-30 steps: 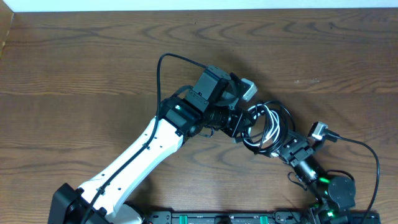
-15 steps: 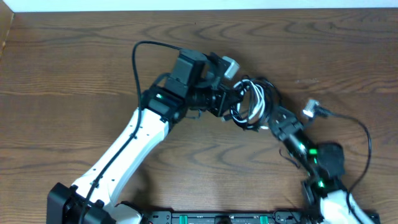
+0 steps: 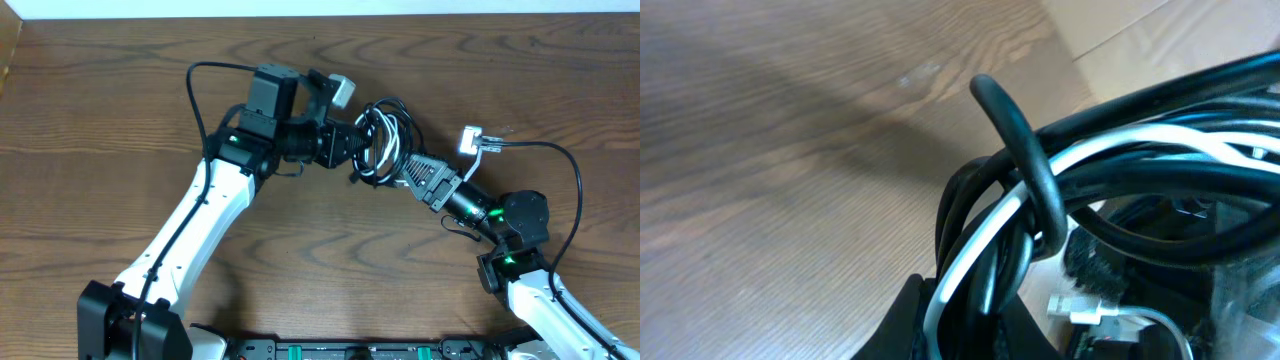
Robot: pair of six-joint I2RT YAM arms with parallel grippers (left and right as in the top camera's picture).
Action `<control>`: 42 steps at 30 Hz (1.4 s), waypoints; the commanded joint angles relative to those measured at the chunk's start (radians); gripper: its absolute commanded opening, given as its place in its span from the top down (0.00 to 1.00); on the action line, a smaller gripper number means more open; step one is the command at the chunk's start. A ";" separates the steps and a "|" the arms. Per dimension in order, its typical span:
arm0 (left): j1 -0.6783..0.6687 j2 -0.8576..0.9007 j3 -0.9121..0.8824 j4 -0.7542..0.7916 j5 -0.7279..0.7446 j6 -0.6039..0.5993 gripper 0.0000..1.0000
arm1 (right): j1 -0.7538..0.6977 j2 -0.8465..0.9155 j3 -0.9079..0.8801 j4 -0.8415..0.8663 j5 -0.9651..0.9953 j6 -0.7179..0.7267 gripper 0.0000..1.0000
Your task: Untangle cables
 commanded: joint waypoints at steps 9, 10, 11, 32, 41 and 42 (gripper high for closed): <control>0.007 0.026 0.005 0.006 0.077 0.064 0.92 | -0.058 -0.001 0.018 0.002 -0.033 0.005 0.53; 0.007 0.031 0.005 0.006 0.077 0.064 0.92 | -0.064 -0.001 0.018 0.002 -0.033 0.009 0.53; 0.007 0.036 0.005 0.006 0.077 0.064 0.92 | -0.070 -0.001 0.018 0.002 -0.033 0.019 0.53; -0.039 0.055 0.005 -0.013 0.078 0.063 0.92 | 0.038 -0.001 0.018 -0.105 0.159 0.062 0.69; -0.029 0.055 0.005 -0.019 0.081 0.064 0.93 | 0.013 -0.001 0.018 -0.224 0.165 -0.059 0.99; -0.021 0.055 0.005 -0.020 0.080 0.063 0.92 | 0.008 -0.001 0.018 -0.274 0.171 -0.072 0.99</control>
